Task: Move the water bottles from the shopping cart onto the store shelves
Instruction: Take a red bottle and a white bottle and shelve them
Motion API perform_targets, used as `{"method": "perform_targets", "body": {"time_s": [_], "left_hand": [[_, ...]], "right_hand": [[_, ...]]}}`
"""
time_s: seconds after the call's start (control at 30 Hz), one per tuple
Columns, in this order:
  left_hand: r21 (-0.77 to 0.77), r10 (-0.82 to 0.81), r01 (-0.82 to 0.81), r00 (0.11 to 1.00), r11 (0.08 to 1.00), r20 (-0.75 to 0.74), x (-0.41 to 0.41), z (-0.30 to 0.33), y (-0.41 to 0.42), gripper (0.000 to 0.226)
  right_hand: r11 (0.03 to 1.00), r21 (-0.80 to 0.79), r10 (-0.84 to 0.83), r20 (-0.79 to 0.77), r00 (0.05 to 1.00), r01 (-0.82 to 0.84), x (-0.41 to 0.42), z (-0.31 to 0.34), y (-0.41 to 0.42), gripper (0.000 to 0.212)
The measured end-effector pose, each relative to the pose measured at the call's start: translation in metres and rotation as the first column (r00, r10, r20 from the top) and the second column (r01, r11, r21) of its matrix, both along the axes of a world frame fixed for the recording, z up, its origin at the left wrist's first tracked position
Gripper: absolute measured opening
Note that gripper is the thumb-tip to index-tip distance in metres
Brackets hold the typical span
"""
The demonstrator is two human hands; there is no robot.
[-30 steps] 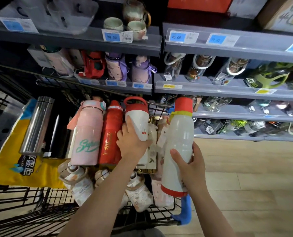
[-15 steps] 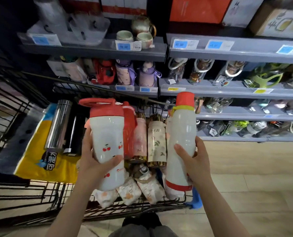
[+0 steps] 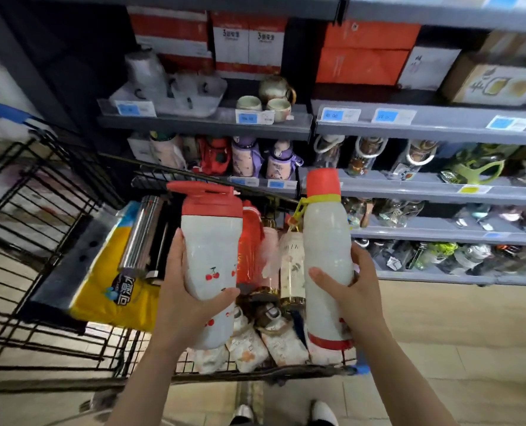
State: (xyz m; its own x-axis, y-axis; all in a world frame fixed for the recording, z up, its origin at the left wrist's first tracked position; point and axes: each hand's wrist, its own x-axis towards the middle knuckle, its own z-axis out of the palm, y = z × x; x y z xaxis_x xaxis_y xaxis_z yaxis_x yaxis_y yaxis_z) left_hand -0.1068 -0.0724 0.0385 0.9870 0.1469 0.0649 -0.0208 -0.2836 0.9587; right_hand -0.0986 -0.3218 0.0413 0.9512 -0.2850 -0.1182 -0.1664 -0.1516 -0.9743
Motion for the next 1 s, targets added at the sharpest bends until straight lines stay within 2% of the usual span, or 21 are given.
{"method": "perform_targets", "body": {"time_s": [0.13, 0.23, 0.37, 0.47, 0.63, 0.8, 0.9, 1.0], "left_hand": [[-0.039, -0.030, 0.032, 0.999, 0.999, 0.042, 0.012, 0.026, -0.050, 0.121], [-0.045, -0.073, 0.079, 0.989, 0.996, 0.130, 0.025, 0.038, -0.105, 0.120], [-0.102, -0.064, 0.089, 0.973, 0.991, 0.220, 0.042, 0.049, -0.202, 0.120], [-0.144, -0.054, 0.094, 0.964, 0.985, 0.259, 0.053, 0.056, -0.281, 0.122], [-0.206, -0.024, 0.095, 0.946, 0.974, 0.323, 0.064, 0.081, -0.382, 0.114], [-0.181, -0.008, 0.085, 0.920, 0.980, 0.392, 0.084, 0.102, -0.433, 0.113], [-0.194, 0.015, 0.071, 0.912, 0.978, 0.409, 0.100, 0.115, -0.449, 0.105], [-0.224, 0.039, 0.070, 0.893, 0.972, 0.448, 0.119, 0.132, -0.454, 0.108]], "right_hand": [[1.000, -0.012, 0.003, 0.078, 0.997, -0.002, 0.005, 0.020, -0.040, 0.072], [1.000, -0.015, -0.001, 0.146, 0.989, 0.003, 0.015, 0.032, -0.089, 0.070], [1.000, 0.005, -0.007, 0.228, 0.974, 0.006, 0.032, 0.045, -0.175, 0.069], [0.999, -0.041, 0.002, 0.282, 0.959, 0.010, 0.042, 0.060, -0.247, 0.066], [0.998, -0.063, -0.006, 0.336, 0.942, 0.029, 0.059, 0.088, -0.347, 0.073], [1.000, 0.004, -0.024, 0.384, 0.923, 0.024, 0.078, 0.103, -0.396, 0.071], [0.999, 0.048, -0.022, 0.411, 0.911, 0.003, 0.093, 0.112, -0.408, 0.061], [0.998, 0.063, -0.030, 0.435, 0.900, 0.003, 0.115, 0.129, -0.414, 0.056]]}}
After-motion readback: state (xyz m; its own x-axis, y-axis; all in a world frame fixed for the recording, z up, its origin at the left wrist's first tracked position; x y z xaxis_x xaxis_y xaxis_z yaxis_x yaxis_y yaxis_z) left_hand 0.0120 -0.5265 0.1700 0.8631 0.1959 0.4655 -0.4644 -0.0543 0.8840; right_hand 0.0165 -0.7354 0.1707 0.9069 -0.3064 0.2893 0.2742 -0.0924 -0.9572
